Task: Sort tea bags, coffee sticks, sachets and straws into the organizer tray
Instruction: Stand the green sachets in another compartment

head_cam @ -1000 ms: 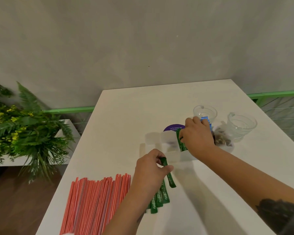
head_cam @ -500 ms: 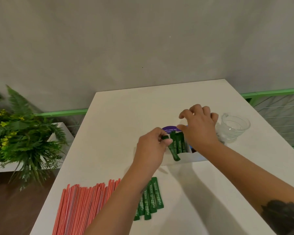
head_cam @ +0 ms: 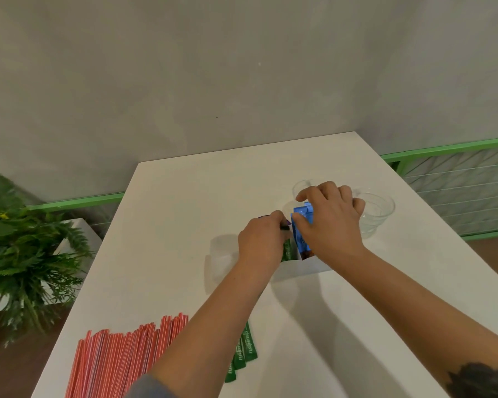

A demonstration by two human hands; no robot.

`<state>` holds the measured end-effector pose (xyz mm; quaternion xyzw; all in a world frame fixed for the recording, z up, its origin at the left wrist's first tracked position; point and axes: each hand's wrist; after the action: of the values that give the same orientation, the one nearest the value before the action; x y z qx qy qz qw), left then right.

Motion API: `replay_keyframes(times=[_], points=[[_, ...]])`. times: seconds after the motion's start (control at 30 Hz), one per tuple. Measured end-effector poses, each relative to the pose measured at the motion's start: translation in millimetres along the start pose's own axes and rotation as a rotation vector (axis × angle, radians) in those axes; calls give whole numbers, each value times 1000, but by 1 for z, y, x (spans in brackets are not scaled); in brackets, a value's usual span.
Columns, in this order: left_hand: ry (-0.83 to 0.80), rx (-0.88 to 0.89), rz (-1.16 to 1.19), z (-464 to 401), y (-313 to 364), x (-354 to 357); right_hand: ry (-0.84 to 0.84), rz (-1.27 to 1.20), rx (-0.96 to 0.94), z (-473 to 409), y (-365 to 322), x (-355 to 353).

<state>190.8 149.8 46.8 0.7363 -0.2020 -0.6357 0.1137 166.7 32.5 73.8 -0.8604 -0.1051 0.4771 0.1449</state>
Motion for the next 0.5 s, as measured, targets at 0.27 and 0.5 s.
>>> replay_keyframes(times=[0.27, 0.5], points=[[39, 101, -64, 3, -7, 16, -9, -15, 3, 14, 2, 1], [110, 35, 48, 11, -10, 9, 43, -62, -12, 27, 0, 2]])
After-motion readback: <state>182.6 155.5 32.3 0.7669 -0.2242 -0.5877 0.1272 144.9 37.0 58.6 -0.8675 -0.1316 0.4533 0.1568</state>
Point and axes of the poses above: each hand's wrist, its own z-axis away from the middle knuckle, its own x-axis out of the palm, y = z × x, and after that the axes turned 6 degrees about y, right-handed
